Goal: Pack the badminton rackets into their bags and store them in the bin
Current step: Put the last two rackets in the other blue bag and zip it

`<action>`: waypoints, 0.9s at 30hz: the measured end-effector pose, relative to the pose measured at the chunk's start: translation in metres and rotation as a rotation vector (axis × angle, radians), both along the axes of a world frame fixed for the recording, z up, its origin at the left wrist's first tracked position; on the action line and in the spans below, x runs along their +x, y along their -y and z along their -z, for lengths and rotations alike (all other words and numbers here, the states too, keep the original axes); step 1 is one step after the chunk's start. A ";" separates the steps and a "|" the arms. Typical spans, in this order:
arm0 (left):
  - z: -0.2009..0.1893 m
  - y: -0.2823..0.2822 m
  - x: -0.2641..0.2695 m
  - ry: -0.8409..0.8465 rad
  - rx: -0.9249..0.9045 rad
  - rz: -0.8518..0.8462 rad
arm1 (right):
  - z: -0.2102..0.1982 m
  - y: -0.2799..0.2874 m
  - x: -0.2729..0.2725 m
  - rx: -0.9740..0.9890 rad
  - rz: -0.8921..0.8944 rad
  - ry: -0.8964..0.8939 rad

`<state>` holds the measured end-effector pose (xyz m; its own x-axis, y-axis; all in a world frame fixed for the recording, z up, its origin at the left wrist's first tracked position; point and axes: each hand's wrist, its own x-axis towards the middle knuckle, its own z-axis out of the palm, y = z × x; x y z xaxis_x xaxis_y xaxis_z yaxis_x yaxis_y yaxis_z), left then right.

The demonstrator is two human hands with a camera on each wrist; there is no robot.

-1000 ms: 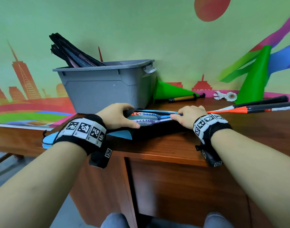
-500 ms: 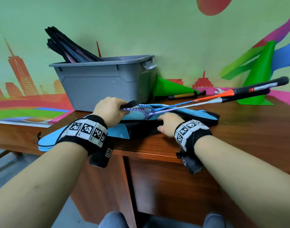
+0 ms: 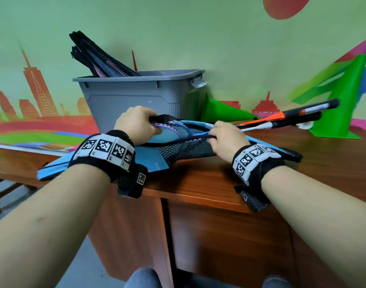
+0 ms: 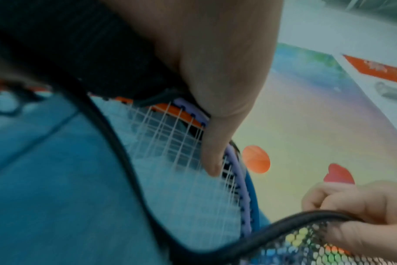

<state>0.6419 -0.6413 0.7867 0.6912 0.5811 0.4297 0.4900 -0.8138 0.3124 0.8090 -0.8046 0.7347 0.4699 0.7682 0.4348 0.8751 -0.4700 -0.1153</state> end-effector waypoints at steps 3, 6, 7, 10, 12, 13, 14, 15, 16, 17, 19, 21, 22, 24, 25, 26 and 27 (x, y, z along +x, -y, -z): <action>-0.016 0.010 0.003 -0.012 -0.028 0.015 | -0.016 0.008 -0.007 0.115 -0.043 0.032; -0.022 0.019 0.008 -0.055 -0.082 0.046 | -0.021 0.009 -0.020 0.047 -0.070 -0.068; -0.022 0.022 0.010 -0.075 -0.091 0.051 | -0.020 0.008 -0.022 0.009 -0.084 -0.097; -0.022 0.029 0.019 -0.114 -0.087 0.074 | -0.011 0.005 -0.021 -0.049 -0.091 -0.175; -0.023 0.031 0.024 -0.116 -0.062 0.090 | -0.006 0.002 -0.016 0.021 -0.104 -0.256; -0.023 0.031 0.026 -0.116 -0.042 0.095 | -0.004 0.000 -0.014 0.058 -0.112 -0.290; -0.023 0.030 0.028 -0.117 -0.024 0.094 | -0.003 -0.003 -0.012 0.082 -0.117 -0.321; -0.022 0.029 0.030 -0.119 -0.009 0.087 | -0.002 -0.005 -0.010 0.098 -0.122 -0.355; -0.020 0.027 0.030 -0.122 0.004 0.073 | 0.000 -0.007 -0.008 0.112 -0.125 -0.391; -0.018 0.025 0.029 -0.125 0.018 0.047 | 0.001 -0.009 -0.007 0.128 -0.124 -0.420; -0.015 0.021 0.026 -0.143 0.068 -0.037 | 0.004 -0.011 -0.005 0.162 -0.109 -0.464; -0.013 0.018 0.018 -0.177 0.139 -0.122 | 0.005 -0.011 -0.004 0.181 -0.101 -0.482; -0.014 0.017 0.014 -0.190 0.167 -0.152 | 0.005 -0.010 -0.002 0.179 -0.100 -0.477; -0.017 0.015 0.003 -0.177 0.185 -0.185 | 0.001 -0.006 0.003 0.165 -0.087 -0.449; -0.020 0.014 -0.003 -0.162 0.187 -0.190 | -0.002 -0.002 0.007 0.160 -0.074 -0.435; -0.022 0.012 -0.008 -0.150 0.190 -0.192 | -0.004 0.001 0.012 0.163 -0.057 -0.425; -0.024 0.010 -0.012 -0.139 0.195 -0.196 | -0.007 0.006 0.018 0.170 -0.034 -0.424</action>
